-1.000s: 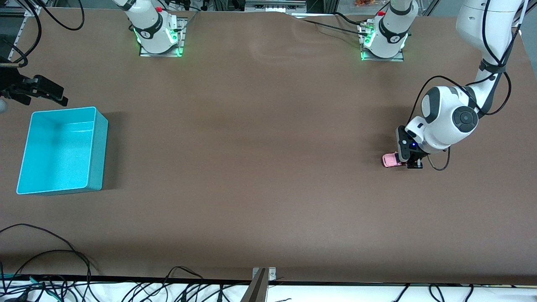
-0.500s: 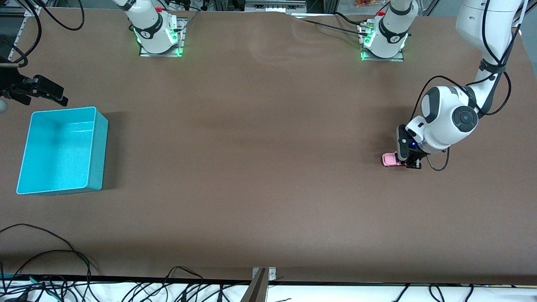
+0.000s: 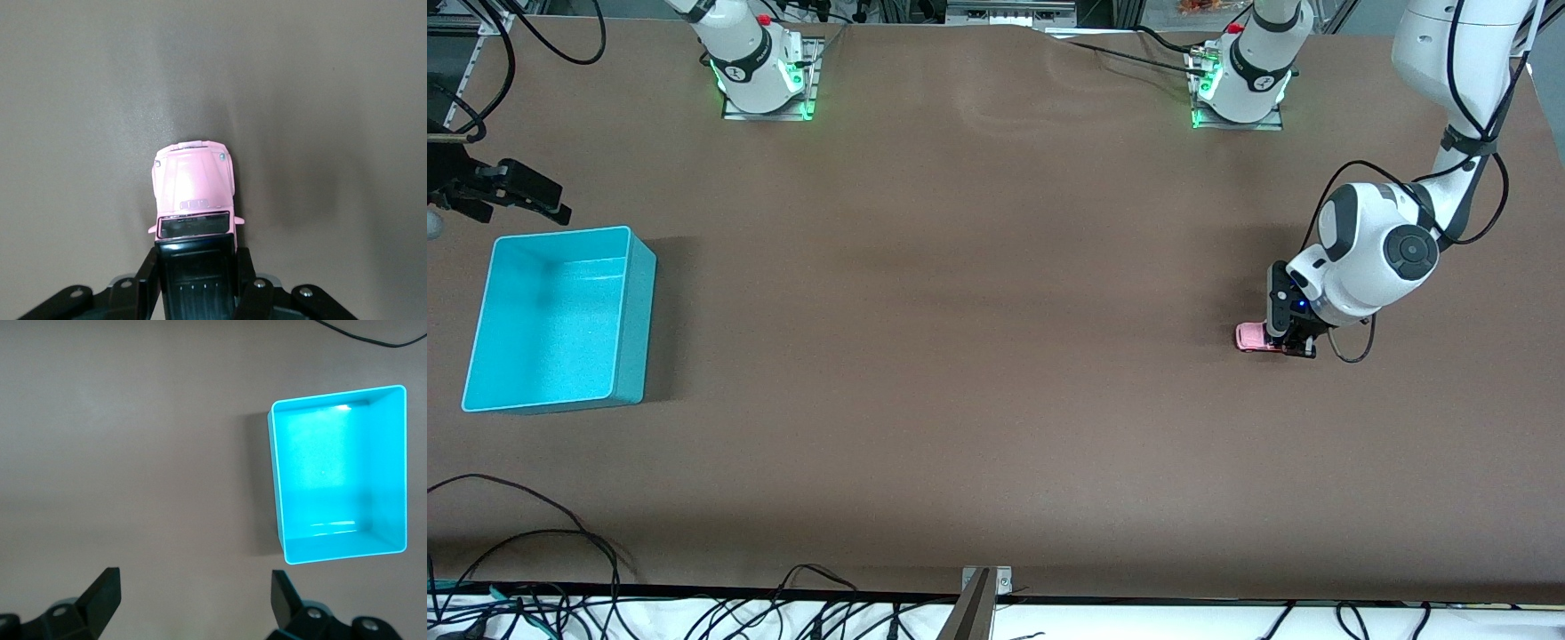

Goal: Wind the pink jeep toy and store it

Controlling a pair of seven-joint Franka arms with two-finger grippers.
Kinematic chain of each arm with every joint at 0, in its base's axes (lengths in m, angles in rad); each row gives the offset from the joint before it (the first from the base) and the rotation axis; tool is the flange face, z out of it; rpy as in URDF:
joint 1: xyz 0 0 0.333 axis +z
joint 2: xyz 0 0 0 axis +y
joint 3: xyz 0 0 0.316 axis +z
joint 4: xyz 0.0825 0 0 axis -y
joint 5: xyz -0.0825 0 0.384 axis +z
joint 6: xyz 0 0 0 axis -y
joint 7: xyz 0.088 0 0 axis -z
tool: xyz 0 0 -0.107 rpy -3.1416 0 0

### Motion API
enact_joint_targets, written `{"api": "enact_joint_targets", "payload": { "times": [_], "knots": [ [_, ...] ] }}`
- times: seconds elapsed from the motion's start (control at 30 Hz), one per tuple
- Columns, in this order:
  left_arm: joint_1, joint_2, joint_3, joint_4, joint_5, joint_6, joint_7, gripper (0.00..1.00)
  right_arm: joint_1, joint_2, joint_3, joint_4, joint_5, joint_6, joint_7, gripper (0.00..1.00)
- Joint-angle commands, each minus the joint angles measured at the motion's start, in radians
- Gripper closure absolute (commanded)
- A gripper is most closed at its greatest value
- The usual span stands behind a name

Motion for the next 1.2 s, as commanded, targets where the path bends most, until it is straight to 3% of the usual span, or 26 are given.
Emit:
{"api": "enact_joint_targets", "payload": {
  "times": [0.0, 0.43, 1.17],
  "knots": [
    [0.003, 0.056, 0.017, 0.002, -0.060, 0.009, 0.002, 1.00, 0.000, 0.010, 0.001, 0.025, 0.019, -0.011, 0.014, 0.00],
    [0.006, 0.073, 0.051, 0.002, -0.057, 0.009, 0.020, 1.00, 0.000, 0.010, 0.001, 0.023, 0.019, -0.010, 0.014, 0.00],
    [0.050, 0.087, 0.176, 0.007, -0.061, 0.011, 0.247, 1.00, -0.001, 0.010, 0.001, 0.022, 0.019, -0.013, 0.012, 0.00]
  ]
}}
